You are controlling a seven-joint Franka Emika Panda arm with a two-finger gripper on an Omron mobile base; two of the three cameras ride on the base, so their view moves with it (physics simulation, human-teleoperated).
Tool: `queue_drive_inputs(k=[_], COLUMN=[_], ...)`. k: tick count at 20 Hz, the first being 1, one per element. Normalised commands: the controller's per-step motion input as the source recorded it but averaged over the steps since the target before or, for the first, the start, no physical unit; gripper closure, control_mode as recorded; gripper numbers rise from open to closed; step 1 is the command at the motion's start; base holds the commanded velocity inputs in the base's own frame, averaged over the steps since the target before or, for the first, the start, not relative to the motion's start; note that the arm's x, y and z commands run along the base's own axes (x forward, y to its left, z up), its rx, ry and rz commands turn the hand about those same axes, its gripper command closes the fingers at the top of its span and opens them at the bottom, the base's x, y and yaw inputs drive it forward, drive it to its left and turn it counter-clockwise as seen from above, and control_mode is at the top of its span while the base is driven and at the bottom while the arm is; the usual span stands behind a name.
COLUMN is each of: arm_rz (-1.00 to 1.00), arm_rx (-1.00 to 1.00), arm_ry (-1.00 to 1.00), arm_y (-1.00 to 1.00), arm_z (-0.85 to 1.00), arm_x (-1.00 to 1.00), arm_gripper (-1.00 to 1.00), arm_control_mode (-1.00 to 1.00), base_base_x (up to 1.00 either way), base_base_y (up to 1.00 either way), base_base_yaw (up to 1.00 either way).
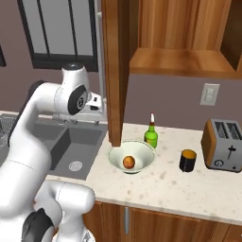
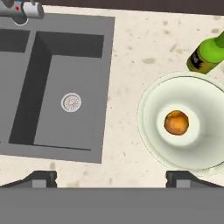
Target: Move the mug from next to the sink to the open cabinet. Then, move the bowl with the peach to the fridge to clear the area for faucet cleaning.
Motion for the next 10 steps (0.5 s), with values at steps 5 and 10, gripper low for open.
queue_drive_inputs(k=[5, 10], arm_rz=[0.0, 0.0], arm_rx=[-0.25, -0.03], arm_ry=[0.14, 0.16], arm_y=[-0.25, -0.03], arm_z=[-0.75, -0.54], arm_x=[0.23, 0.04], arm_gripper=[-1.0, -1.0], arm_control_mode=[-1.0, -1.0], base_base_x=[0.0, 0.0], base_base_y=[0.0, 0.0], base_base_yaw=[0.0, 0.0])
